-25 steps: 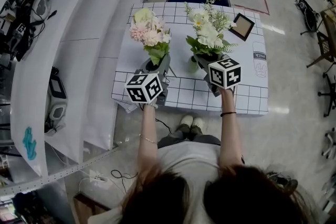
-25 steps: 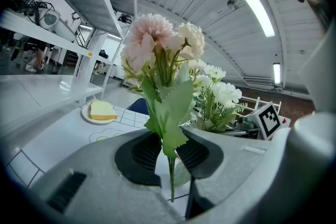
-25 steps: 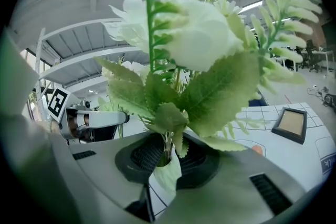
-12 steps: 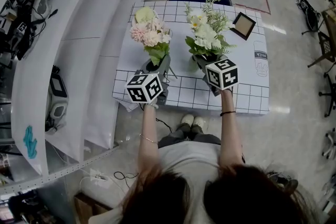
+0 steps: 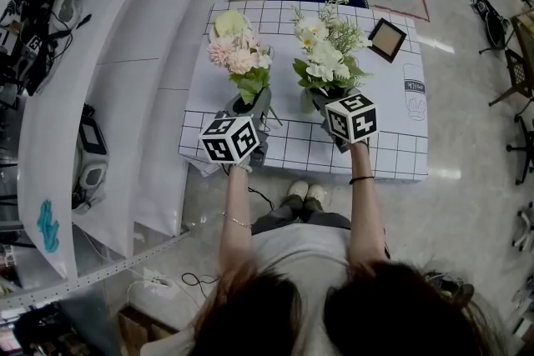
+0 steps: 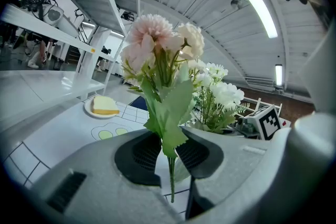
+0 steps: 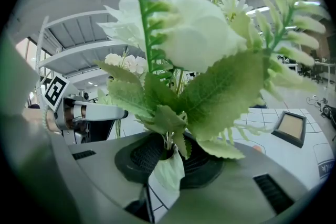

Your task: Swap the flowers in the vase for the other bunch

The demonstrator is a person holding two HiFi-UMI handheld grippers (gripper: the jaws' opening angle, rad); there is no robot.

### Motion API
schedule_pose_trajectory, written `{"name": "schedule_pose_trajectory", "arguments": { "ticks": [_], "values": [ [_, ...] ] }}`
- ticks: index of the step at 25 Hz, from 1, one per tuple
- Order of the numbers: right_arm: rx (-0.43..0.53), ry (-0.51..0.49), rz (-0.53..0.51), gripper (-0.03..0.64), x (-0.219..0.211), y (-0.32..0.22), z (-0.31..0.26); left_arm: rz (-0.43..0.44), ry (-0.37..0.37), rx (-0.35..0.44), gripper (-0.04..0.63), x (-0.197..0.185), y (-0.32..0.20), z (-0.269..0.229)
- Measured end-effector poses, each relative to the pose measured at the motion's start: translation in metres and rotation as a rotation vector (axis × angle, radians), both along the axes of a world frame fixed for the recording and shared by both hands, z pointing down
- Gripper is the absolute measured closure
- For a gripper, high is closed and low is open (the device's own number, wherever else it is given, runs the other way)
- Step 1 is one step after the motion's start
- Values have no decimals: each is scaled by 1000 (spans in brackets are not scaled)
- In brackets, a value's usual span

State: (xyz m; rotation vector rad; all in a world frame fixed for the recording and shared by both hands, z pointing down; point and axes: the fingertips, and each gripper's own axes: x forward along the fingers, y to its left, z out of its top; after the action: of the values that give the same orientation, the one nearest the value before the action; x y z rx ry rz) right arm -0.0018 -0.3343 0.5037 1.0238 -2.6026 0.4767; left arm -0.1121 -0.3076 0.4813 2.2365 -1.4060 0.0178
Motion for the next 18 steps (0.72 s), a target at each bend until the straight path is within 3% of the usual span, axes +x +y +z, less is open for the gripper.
{"name": "schedule_pose_trajectory", "arguments": {
  "ticks": [18],
  "values": [
    [-12, -5, 32, 477, 4, 4, 1, 12, 0, 0, 512, 3, 4, 0]
  ]
}}
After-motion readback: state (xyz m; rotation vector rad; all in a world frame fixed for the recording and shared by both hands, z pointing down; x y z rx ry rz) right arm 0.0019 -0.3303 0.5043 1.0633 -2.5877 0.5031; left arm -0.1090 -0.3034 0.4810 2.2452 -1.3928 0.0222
